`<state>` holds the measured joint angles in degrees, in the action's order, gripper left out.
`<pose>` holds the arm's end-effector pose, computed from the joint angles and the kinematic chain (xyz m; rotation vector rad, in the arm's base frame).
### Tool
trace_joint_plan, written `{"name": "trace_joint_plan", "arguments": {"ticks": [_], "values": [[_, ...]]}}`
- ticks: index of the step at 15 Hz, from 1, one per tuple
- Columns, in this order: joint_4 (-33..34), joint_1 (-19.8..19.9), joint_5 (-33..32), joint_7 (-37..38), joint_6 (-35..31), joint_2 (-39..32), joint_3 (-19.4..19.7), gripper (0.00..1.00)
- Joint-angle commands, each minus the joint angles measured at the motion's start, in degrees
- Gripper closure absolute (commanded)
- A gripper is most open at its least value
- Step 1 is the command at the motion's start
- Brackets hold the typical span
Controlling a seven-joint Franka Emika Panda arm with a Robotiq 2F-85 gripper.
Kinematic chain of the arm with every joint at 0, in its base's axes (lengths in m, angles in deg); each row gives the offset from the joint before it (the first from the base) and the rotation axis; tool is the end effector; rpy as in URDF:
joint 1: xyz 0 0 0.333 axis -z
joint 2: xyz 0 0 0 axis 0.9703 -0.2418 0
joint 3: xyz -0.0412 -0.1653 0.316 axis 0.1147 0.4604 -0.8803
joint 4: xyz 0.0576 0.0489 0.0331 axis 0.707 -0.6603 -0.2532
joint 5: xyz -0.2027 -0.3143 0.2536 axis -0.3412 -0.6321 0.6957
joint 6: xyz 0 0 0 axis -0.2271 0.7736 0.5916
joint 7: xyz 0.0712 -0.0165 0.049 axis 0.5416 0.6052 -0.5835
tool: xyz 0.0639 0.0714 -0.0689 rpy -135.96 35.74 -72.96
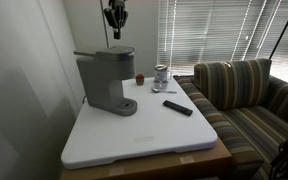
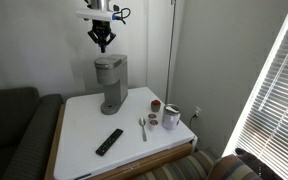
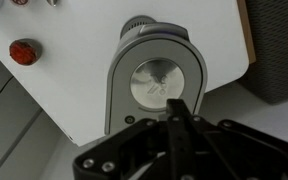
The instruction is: Press down on the top of the coffeemaker
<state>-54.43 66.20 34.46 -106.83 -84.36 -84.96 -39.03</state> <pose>0.8688 0.1991 0.4264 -2.9382 -0.8107 -0.1719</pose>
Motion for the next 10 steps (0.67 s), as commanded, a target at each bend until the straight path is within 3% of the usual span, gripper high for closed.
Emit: {"name": "trace_joint_plan", "arguments": {"ticks": [1, 10], "values": [[0.36, -0.2, -0.72, 0.52, 2.53, 0.78, 0.58, 1.0], [0.74, -0.04, -0.62, 0.03, 4.08, 0.48, 0.41, 1.0]]}}
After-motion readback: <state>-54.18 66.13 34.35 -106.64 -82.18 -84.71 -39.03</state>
